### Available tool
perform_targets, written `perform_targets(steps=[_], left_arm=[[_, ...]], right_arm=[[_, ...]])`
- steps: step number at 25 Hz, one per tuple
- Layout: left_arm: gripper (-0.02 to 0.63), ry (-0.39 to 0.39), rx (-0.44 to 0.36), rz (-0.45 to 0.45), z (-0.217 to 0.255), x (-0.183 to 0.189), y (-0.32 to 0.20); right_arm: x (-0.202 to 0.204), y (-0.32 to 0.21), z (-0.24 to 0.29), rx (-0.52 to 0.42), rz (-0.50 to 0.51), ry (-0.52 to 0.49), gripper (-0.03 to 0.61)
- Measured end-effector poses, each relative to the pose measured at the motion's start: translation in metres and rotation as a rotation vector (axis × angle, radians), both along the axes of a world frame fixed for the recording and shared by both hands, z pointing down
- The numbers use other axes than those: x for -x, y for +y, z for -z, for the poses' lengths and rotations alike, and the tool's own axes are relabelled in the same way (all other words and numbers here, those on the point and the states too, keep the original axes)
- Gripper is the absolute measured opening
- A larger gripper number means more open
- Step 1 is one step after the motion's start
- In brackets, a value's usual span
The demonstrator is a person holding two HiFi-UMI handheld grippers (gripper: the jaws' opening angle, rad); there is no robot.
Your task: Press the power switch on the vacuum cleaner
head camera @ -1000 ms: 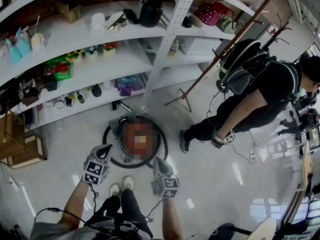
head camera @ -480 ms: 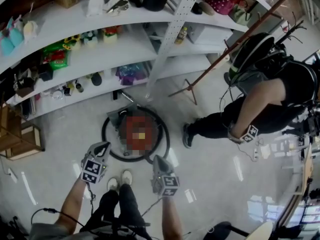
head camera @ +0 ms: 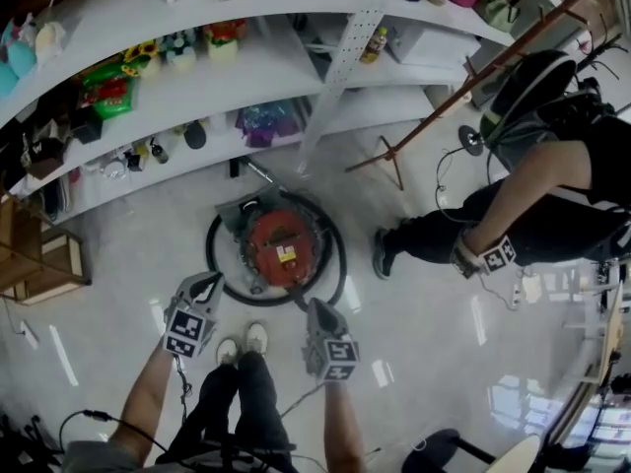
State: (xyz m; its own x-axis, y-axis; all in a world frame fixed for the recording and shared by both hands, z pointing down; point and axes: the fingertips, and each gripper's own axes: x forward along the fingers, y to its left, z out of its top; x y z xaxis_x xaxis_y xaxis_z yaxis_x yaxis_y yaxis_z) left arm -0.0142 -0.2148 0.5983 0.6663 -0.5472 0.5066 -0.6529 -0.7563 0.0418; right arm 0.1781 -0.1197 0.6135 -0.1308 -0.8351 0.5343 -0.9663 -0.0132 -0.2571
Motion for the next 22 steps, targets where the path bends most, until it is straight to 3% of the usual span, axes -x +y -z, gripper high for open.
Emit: perform_targets(steps=[22], left_arm=[[0.006, -0.040, 0.078, -0.006, -0.098, 0.002, 0.006]], right_arm=[[-0.008, 0.007, -0.106, 0.108, -0.014, -0.034, 0.011]])
